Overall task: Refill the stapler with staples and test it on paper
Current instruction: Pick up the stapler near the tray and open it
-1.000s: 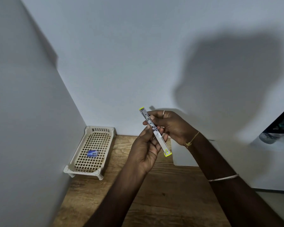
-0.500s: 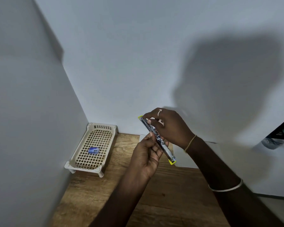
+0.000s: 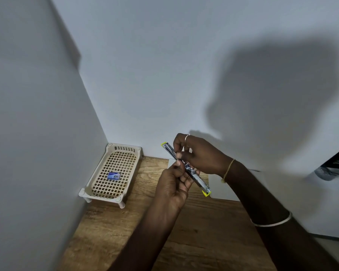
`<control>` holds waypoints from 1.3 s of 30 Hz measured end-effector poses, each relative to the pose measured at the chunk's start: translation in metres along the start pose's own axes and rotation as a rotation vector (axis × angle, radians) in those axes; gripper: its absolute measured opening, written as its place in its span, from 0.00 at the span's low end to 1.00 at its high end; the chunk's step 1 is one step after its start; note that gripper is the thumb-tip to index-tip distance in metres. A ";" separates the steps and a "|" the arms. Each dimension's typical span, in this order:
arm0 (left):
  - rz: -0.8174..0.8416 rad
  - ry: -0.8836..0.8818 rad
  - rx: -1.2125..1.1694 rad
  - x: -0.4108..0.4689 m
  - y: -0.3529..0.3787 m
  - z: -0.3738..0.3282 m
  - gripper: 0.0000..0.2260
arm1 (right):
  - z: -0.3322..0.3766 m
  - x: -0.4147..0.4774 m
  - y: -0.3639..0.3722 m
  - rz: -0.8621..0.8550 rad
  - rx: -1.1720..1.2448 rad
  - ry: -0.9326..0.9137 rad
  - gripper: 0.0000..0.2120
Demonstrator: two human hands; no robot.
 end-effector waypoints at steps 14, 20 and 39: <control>-0.062 -0.073 -0.021 -0.006 0.007 0.019 0.16 | -0.013 -0.025 0.003 -0.183 0.094 -0.099 0.10; -0.069 -0.064 -0.009 -0.004 0.006 0.017 0.15 | -0.015 -0.038 -0.003 -0.232 0.129 -0.076 0.13; -0.034 0.053 0.018 0.012 0.007 0.010 0.12 | -0.027 -0.081 -0.012 -0.364 -0.080 0.077 0.24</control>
Point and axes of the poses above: each hand's wrist, its own x-axis towards the middle knuckle, its own y-axis out of the palm, z = x × y, the point moved 3 cm from there along x, towards the middle knuckle, and after that the axes turned 4 degrees about x, right-handed, at the moved point
